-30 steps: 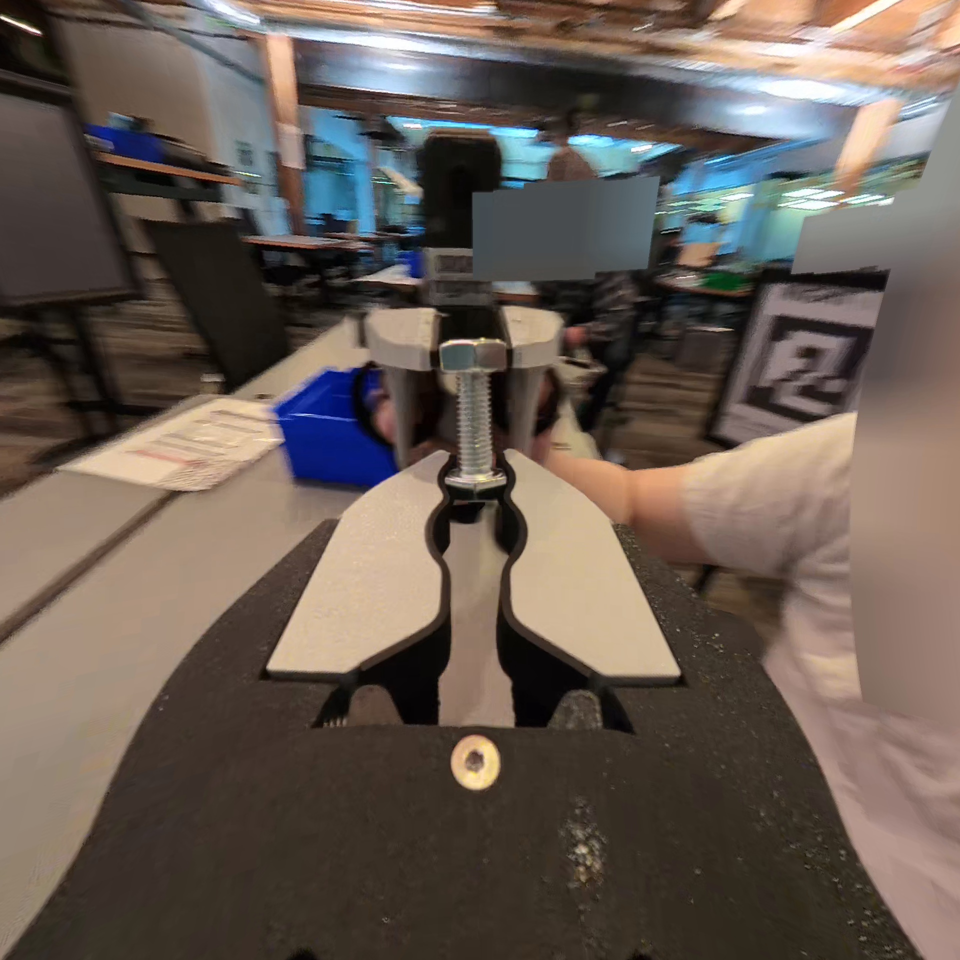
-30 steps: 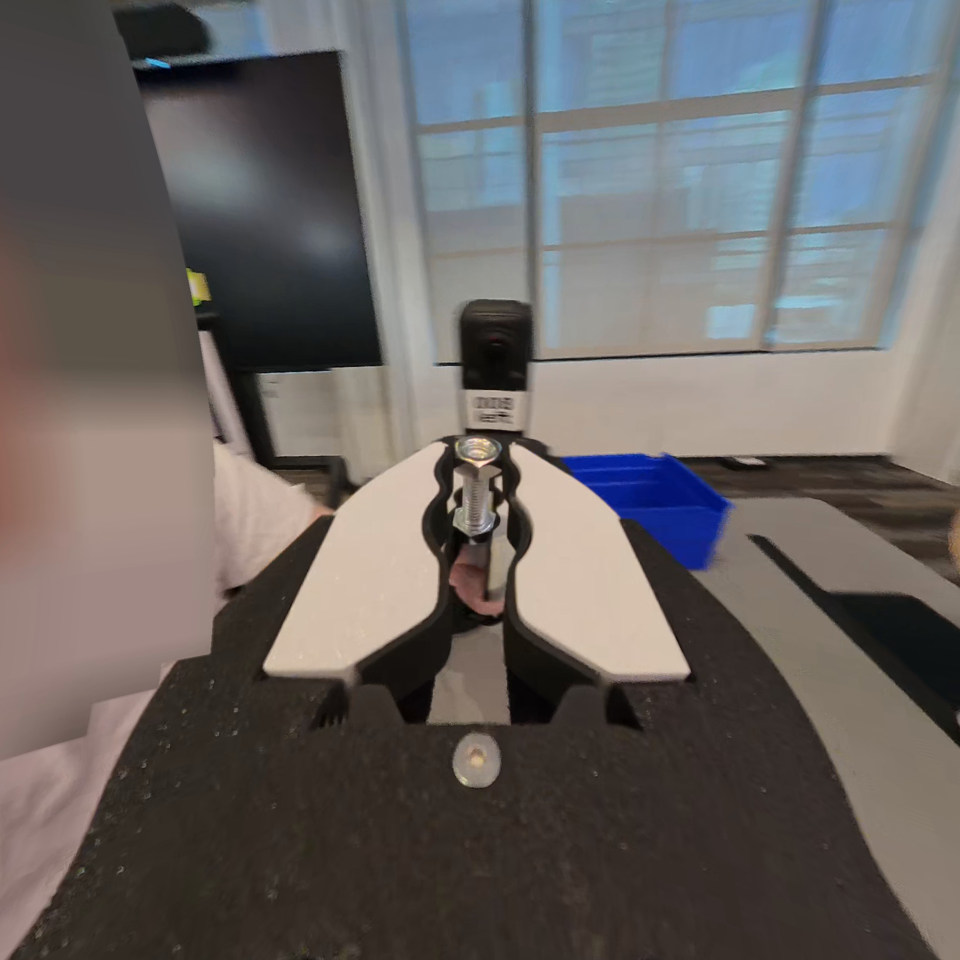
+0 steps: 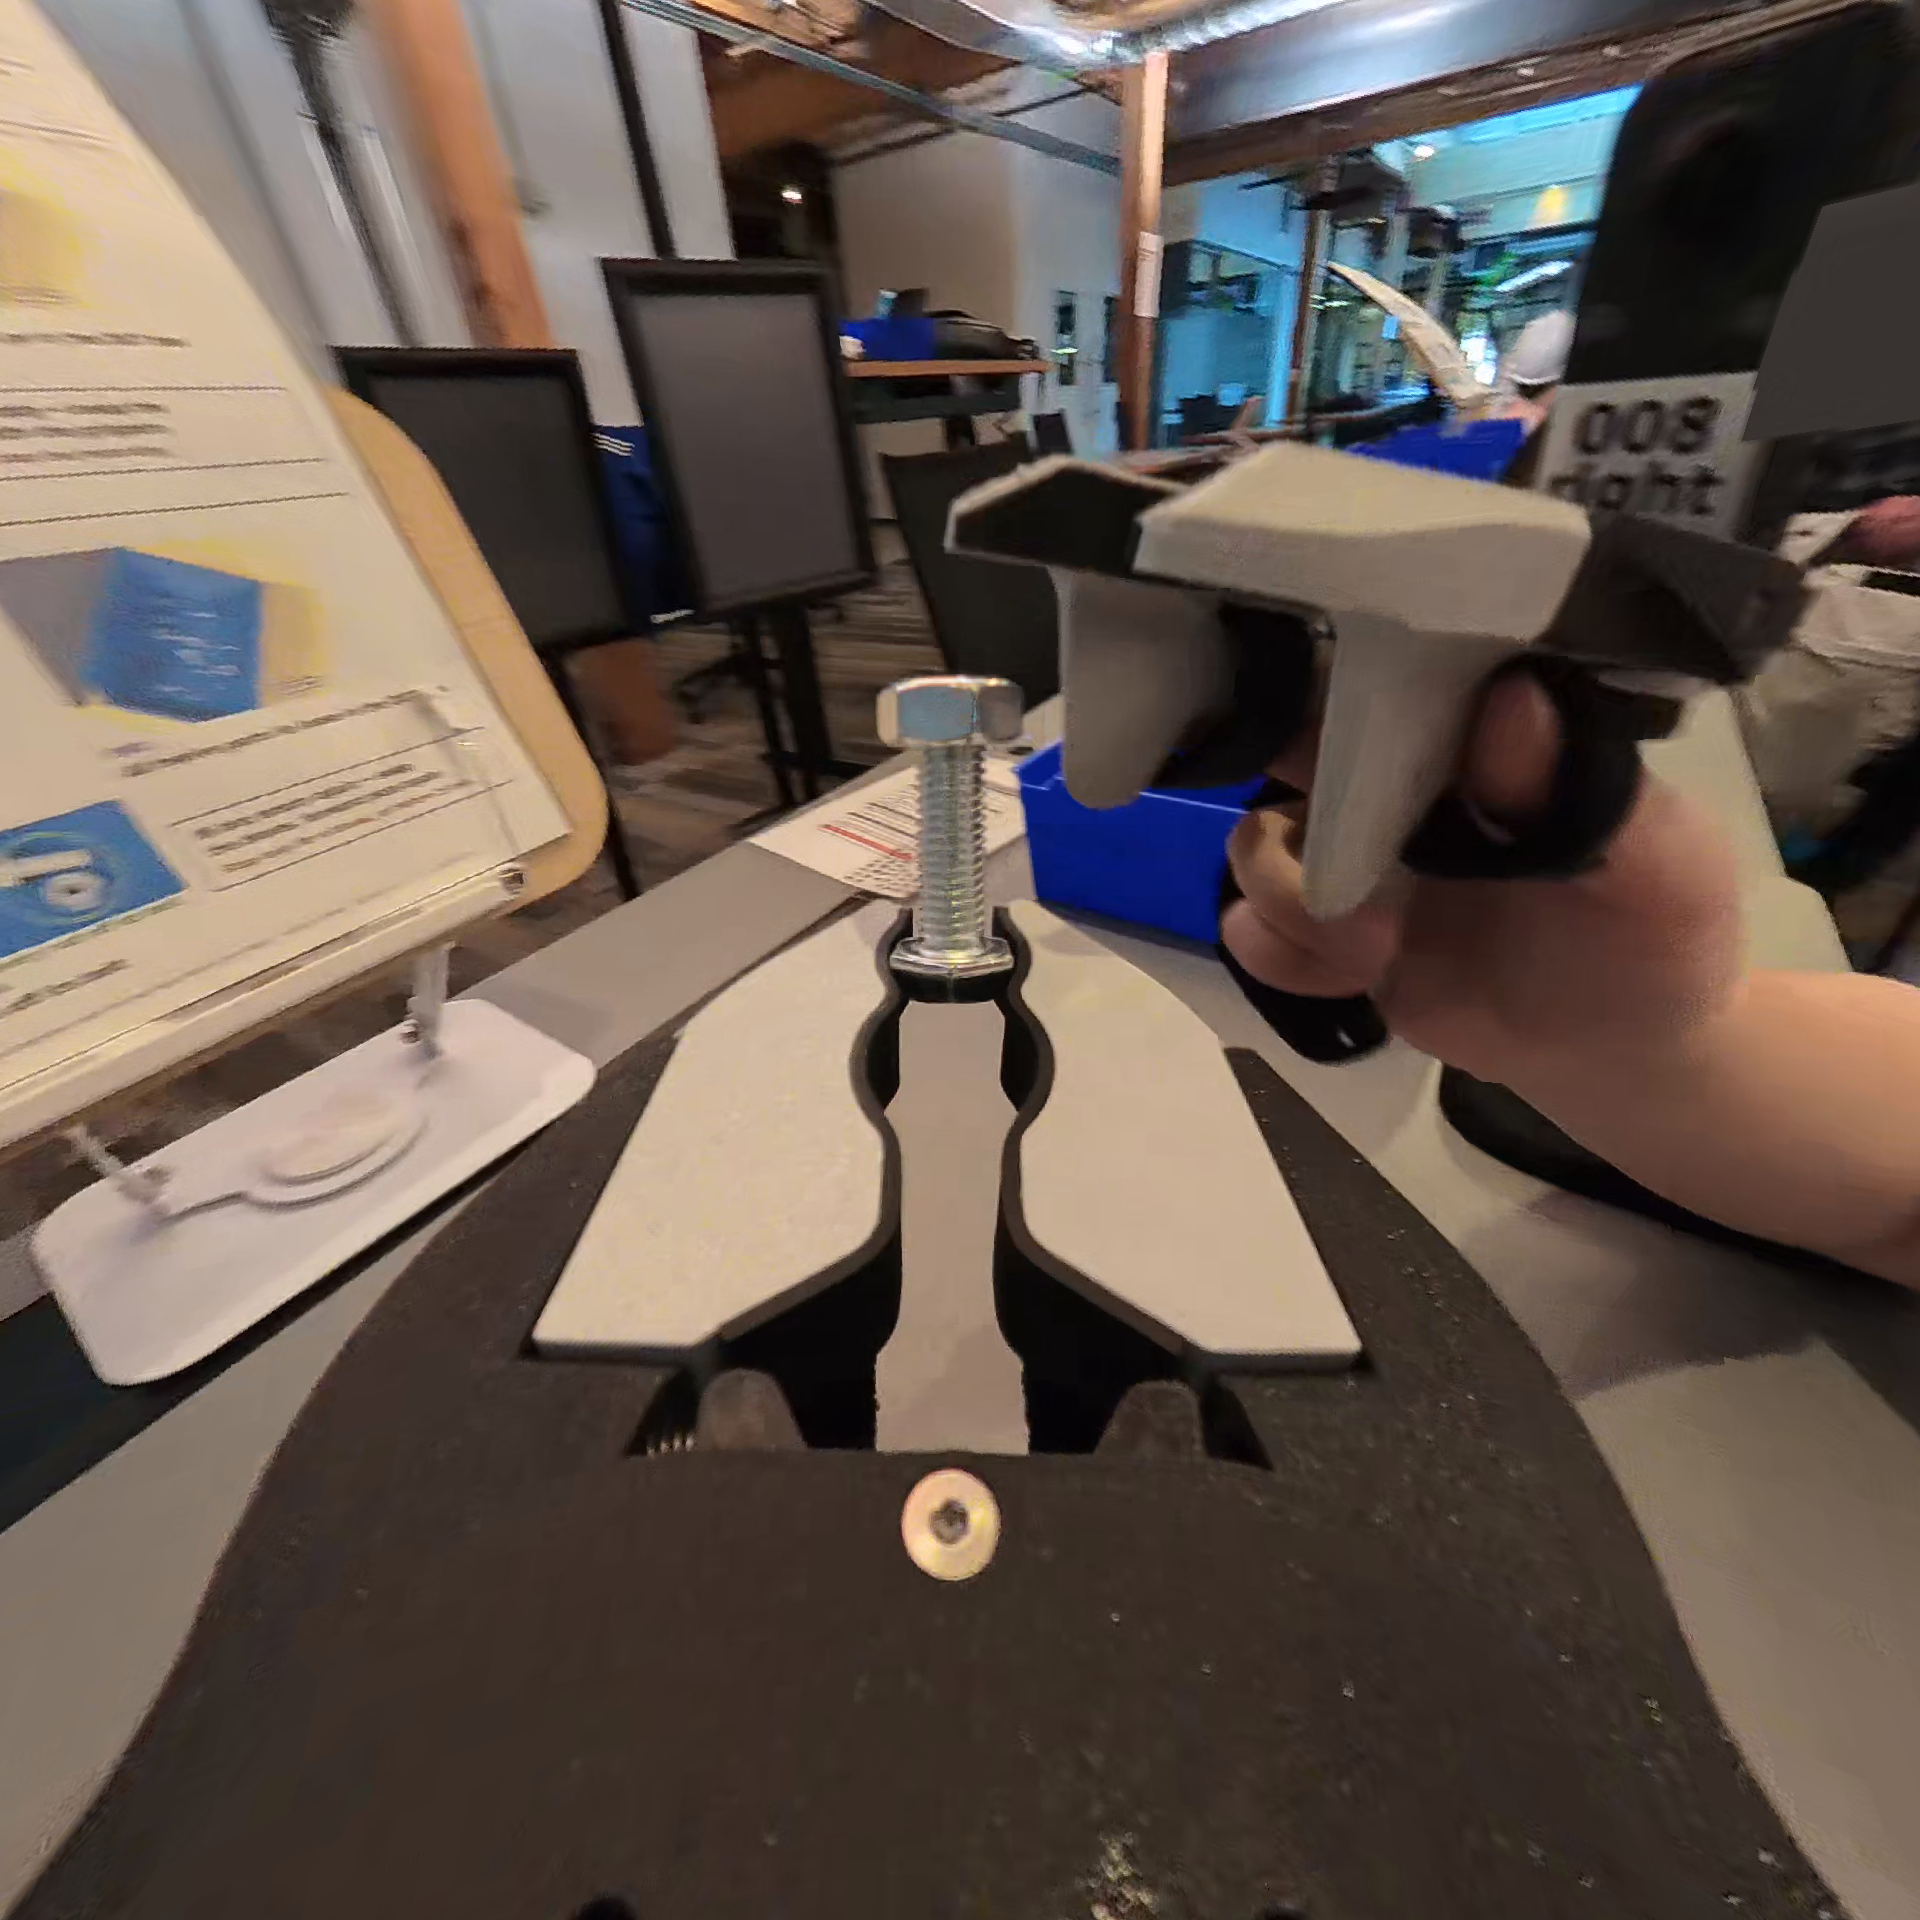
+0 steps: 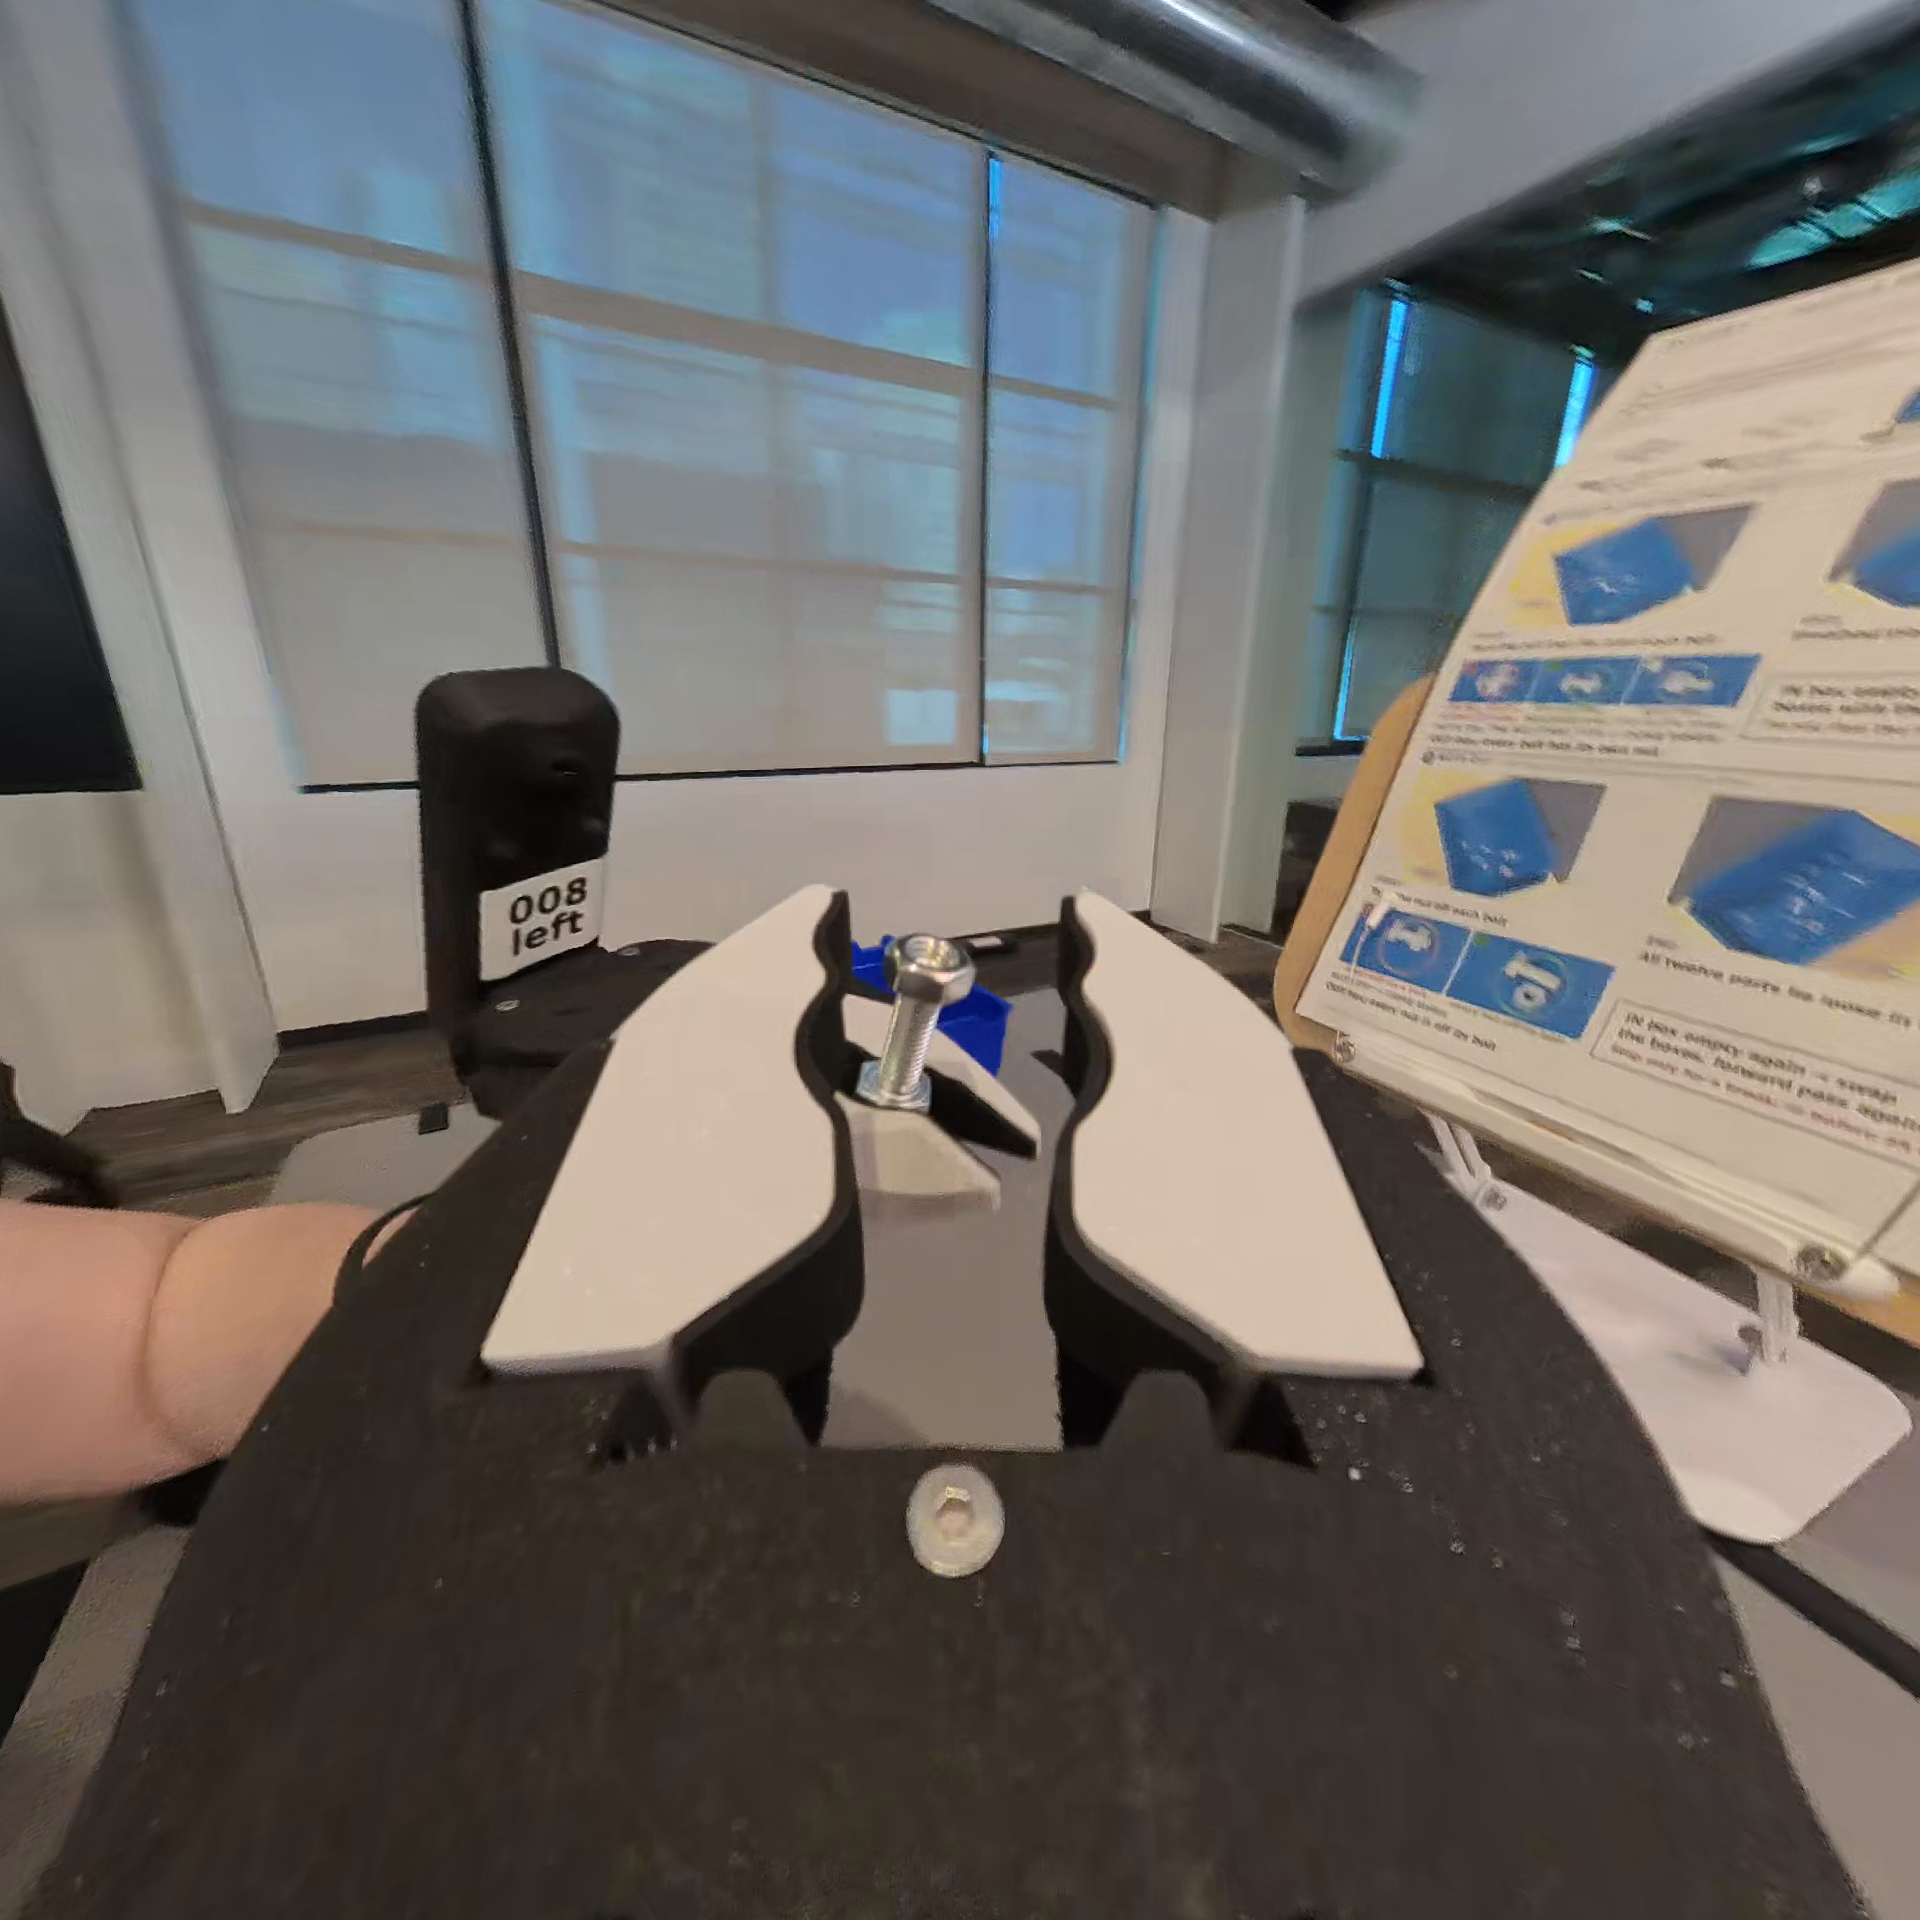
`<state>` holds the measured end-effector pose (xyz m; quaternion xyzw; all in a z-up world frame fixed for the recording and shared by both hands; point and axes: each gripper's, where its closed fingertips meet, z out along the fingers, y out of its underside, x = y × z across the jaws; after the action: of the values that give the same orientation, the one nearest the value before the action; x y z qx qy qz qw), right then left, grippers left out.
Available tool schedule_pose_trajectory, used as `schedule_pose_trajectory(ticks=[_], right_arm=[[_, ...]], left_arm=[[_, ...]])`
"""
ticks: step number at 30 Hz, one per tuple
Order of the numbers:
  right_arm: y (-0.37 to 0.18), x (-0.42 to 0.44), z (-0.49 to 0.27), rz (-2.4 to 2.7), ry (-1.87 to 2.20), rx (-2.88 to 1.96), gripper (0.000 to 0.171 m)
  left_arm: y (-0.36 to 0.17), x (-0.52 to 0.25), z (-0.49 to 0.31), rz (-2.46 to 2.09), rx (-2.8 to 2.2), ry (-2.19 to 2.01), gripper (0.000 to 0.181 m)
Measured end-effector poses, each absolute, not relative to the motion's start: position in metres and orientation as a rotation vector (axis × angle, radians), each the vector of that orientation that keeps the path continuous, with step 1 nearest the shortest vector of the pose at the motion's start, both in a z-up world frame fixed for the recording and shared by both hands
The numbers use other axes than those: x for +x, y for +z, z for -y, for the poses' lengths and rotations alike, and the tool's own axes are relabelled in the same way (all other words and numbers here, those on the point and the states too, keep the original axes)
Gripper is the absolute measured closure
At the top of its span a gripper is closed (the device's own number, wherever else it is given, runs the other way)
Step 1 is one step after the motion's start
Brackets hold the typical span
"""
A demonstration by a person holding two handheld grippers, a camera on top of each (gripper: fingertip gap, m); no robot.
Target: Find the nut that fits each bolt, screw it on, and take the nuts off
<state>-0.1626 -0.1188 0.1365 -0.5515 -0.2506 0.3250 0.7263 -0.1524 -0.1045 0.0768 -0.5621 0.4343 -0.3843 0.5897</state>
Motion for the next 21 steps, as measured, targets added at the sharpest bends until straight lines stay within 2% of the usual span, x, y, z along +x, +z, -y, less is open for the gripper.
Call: schedule_pose_trajectory(ticks=[7,11,14,18,21], right_arm=[[0.119,-0.177,0.114,0.509,0.791,-1.308,0.138],[0.116,-0.177,0.114,0.530,0.833,-1.320,0.151],[0.117,-0.178,0.116,0.566,0.857,-1.322,0.153],[0.128,-0.179,0.130,0.694,1.016,-1.245,0.153],[0.140,-0.180,0.158,0.865,1.257,-1.066,0.153]], left_arm=[[0.075,-0.152,0.104,-1.011,-1.296,-0.813,0.168],[0.074,-0.151,0.107,-1.025,-1.300,-0.830,0.168],[0.074,-0.150,0.109,-1.050,-1.297,-0.861,0.168],[0.085,-0.149,0.130,-1.152,-1.232,-1.058,0.168],[0.098,-0.151,0.169,-1.283,-1.128,-1.418,0.168]])
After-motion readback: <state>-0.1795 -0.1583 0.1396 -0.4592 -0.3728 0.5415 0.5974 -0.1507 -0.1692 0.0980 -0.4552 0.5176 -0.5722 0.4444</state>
